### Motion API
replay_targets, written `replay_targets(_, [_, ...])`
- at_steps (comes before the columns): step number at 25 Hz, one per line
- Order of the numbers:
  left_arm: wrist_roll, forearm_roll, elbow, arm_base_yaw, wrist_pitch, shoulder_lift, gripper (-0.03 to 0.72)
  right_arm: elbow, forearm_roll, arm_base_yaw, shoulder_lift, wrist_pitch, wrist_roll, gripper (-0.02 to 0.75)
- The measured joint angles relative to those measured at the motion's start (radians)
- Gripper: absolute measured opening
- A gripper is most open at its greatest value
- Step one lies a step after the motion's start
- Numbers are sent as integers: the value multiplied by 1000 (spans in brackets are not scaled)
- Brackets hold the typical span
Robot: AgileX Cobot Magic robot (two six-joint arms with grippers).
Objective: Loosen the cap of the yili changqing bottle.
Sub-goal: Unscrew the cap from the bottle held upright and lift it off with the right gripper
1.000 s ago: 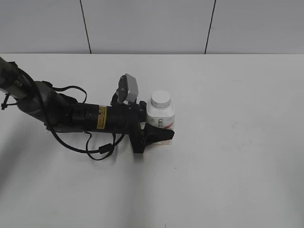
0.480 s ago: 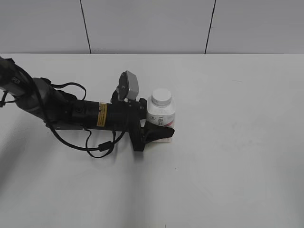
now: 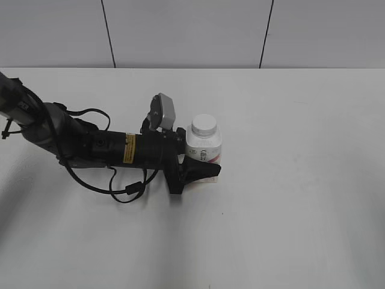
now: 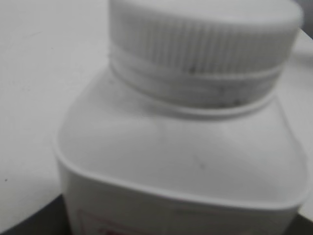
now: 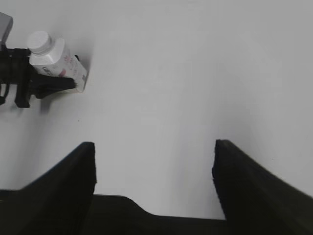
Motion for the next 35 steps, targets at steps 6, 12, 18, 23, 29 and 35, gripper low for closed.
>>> replay_targets(6, [0, 0, 0, 0, 0, 0, 430, -130, 77, 0, 248, 25, 15, 586])
replay_targets(12, [0, 2, 0, 0, -1, 0, 430, -273, 174, 0, 602, 74, 25, 586])
replay_targets(18, [0, 4, -1, -2, 0, 0, 430, -426, 227, 64, 855, 107, 91, 586])
replay_targets(23, [0, 5, -1, -2, 3, 0, 429, -556, 126, 250, 1029, 111, 260, 586])
replay_targets(29, [0, 5, -1, -2, 8, 0, 429, -693, 57, 386, 1231, 112, 408, 585])
replay_targets(35, [0, 4, -2, -3, 17, 0, 429, -809, 49, 458, 1416, 111, 450, 574])
